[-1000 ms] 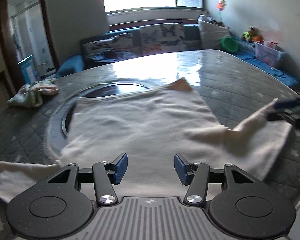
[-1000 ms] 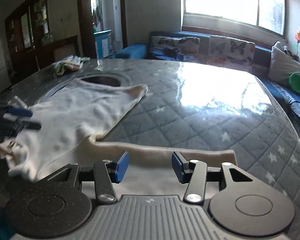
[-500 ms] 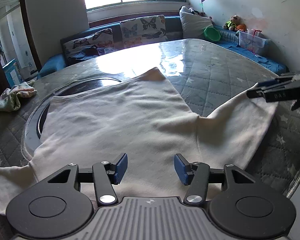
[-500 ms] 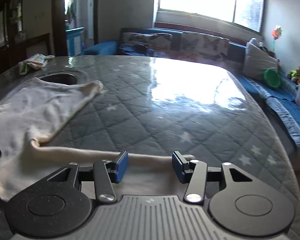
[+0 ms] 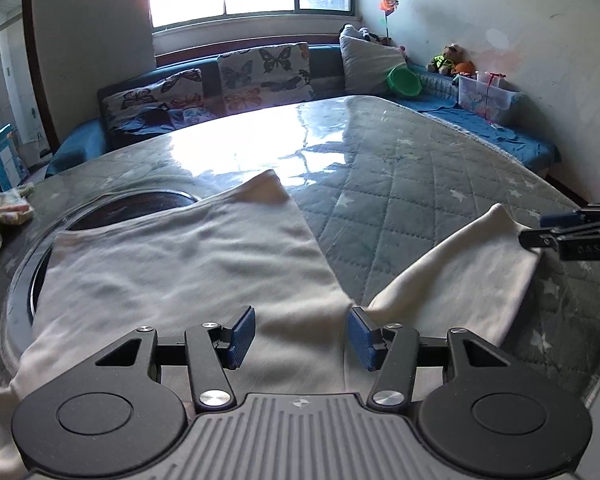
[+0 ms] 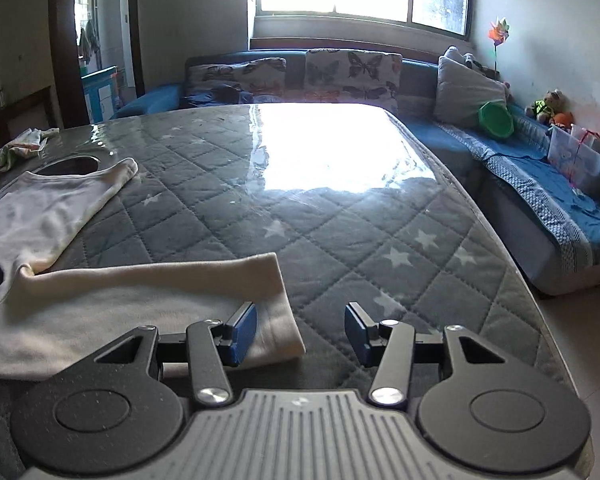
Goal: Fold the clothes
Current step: 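Release the sleeve with the left gripper and lay it flat, then grasp the other sleeve cuff with the right gripper and fold it across the body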
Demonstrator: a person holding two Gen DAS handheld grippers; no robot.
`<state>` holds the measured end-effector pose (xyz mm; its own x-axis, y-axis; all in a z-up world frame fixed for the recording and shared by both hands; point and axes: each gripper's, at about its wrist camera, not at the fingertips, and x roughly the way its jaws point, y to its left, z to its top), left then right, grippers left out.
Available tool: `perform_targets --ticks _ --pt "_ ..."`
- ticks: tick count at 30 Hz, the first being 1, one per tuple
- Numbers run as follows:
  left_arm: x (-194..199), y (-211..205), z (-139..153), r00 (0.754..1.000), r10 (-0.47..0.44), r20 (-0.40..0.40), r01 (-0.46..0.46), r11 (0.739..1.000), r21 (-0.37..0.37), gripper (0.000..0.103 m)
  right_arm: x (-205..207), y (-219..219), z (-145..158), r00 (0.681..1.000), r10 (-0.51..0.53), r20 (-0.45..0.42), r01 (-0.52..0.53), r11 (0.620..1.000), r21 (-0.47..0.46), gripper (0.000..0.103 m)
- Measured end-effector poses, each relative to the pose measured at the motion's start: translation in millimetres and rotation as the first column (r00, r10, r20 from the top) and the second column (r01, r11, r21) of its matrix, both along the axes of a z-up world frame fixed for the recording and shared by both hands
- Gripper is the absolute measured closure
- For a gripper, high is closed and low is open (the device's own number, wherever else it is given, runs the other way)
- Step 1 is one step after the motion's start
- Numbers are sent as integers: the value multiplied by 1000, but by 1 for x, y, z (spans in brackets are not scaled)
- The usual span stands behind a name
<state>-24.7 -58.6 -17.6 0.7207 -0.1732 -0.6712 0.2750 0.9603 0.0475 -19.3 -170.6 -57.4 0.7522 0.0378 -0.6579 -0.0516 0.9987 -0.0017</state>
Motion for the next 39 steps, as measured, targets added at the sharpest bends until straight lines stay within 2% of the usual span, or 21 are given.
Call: perform_targets --ticks 7,17,18,19,21,26,34,39 --pt "20 -7 -15 999 31 -43 -31 1000 -4 48 -7 -4 -2 1000 6 -9 -6 1000 25 58" --pt "7 3 -8 999 30 -38 -31 999 -36 48 -9 0 -1 1000 17 -12 -16 997 70 61" --pt "4 6 -7 999 32 -37 -33 999 -38 48 -8 1 -2 1000 19 -13 -18 997 71 67" --pt "1 10 -6 999 33 -37 -35 999 -39 48 -9 0 -2 1000 17 -14 -16 997 76 77" --pt "-5 16 -4 999 35 -36 -37 999 -40 48 -9 0 -1 1000 14 -14 -12 996 91 86" --pt "-15 27 -4 998 40 -38 -41 999 -30 48 -14 -4 4 1000 -11 11 9 992 128 92" --pt "-22 30 -10 999 28 -43 -29 999 -26 47 -22 0 34 997 5 79 -17 987 162 95" --pt "-28 42 -8 999 36 -38 -37 999 -36 46 -24 25 72 983 99 155 -120 984 134 95"
